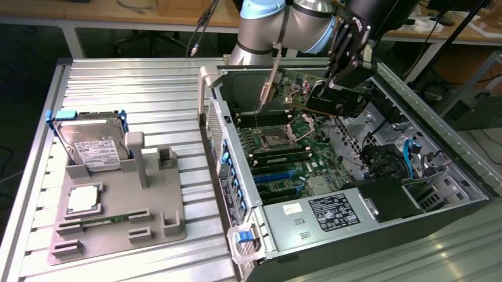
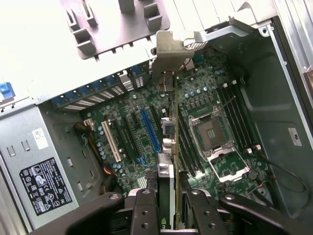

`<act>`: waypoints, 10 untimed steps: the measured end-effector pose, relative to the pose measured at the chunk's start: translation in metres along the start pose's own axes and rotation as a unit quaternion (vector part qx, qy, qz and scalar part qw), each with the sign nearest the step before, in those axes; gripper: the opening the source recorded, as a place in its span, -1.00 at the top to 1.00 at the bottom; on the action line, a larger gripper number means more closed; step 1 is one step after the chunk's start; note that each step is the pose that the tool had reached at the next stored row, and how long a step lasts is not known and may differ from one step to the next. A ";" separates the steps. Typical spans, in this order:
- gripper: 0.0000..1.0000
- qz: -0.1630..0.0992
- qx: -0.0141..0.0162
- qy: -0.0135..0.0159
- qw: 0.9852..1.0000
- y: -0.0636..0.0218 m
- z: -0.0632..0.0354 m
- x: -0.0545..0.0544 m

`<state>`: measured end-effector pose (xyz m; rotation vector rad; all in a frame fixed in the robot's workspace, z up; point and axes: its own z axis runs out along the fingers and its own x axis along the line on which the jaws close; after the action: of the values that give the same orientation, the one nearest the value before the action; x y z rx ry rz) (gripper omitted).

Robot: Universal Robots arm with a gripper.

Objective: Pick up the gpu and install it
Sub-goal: 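Insert the gpu into the slot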

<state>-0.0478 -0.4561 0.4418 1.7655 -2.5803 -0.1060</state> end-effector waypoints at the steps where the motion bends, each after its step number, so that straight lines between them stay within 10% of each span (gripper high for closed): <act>1: 0.46 -0.001 0.000 0.000 1.000 0.0000 0.0000 0.000; 10: 0.46 -0.004 0.000 0.000 1.000 -0.0007 0.0000 0.000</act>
<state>-0.0471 -0.4561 0.4417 1.7768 -2.5722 -0.1060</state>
